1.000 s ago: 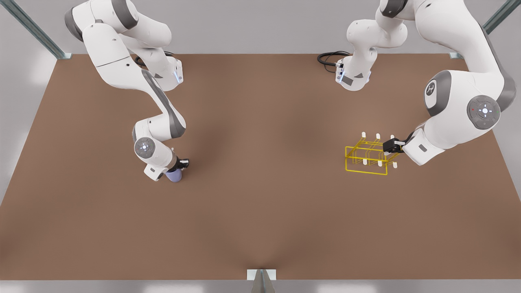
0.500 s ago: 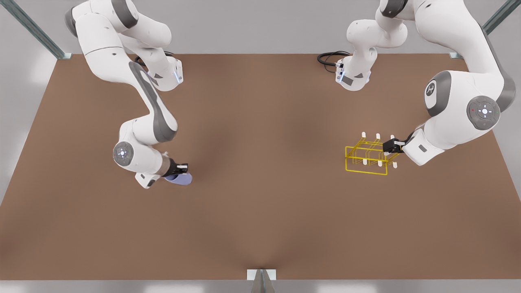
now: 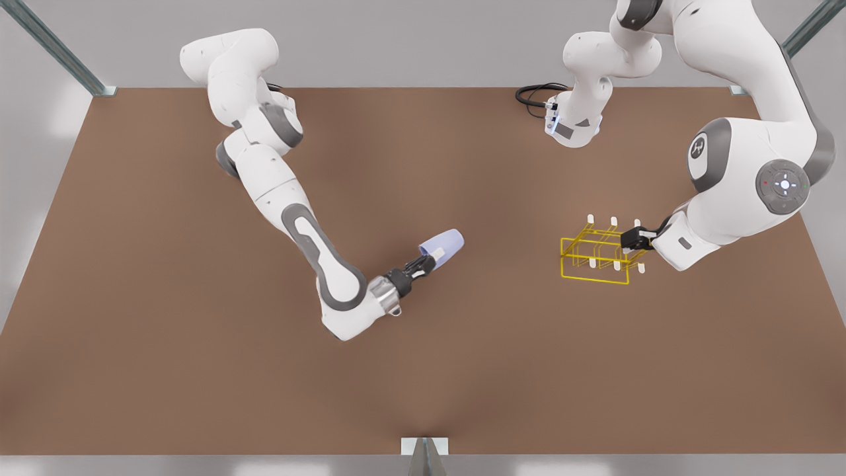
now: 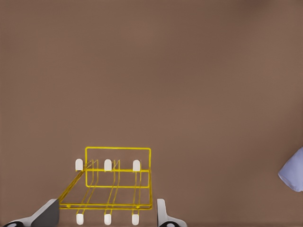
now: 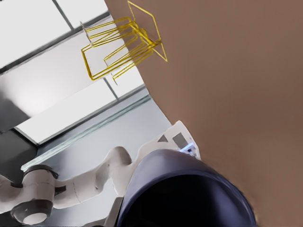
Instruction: Place the cup on the cup holder
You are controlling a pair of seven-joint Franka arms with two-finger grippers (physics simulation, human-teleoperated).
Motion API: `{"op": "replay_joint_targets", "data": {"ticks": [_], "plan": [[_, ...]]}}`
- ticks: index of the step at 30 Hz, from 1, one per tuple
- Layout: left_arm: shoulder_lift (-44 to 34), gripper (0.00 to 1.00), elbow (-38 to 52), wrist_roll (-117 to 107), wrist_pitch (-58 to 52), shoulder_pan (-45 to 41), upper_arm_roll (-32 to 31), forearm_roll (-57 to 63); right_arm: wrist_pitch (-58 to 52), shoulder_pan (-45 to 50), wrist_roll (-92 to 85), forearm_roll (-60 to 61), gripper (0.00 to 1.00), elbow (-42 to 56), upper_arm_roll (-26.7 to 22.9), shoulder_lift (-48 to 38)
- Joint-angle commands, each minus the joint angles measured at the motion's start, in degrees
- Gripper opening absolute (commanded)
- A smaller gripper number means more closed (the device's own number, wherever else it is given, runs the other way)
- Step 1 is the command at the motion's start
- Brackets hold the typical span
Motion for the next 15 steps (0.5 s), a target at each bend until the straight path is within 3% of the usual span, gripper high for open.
{"op": "replay_joint_targets", "data": {"ticks": [1, 5, 10, 14, 15], "plan": [[0.0, 1.0, 0.0, 0.0, 0.0, 0.0, -0.1, 0.1, -2.0, 1.3, -23.0, 6.8, 0.21, 0.4, -0.1, 1.0], [0.0, 1.0, 0.0, 0.0, 0.1, 0.0, -0.1, 0.0, 3.8, 3.7, -27.4, 8.4, 0.21, 0.6, -0.7, 2.2], [0.0, 1.0, 0.0, 0.0, 0.1, 0.0, 0.0, 0.0, 5.9, 6.0, -29.2, 8.4, 0.21, 0.7, -7.0, 2.3], [0.0, 1.0, 0.0, 0.0, 0.1, 0.0, 0.0, 0.0, 7.6, 6.9, -30.6, 8.4, 0.21, 0.7, -8.3, 2.9], [0.0, 1.0, 0.0, 0.0, 0.1, 0.0, 0.0, 0.1, 7.7, 7.0, -30.6, 8.4, 0.38, 0.7, -8.8, 2.9]]}}
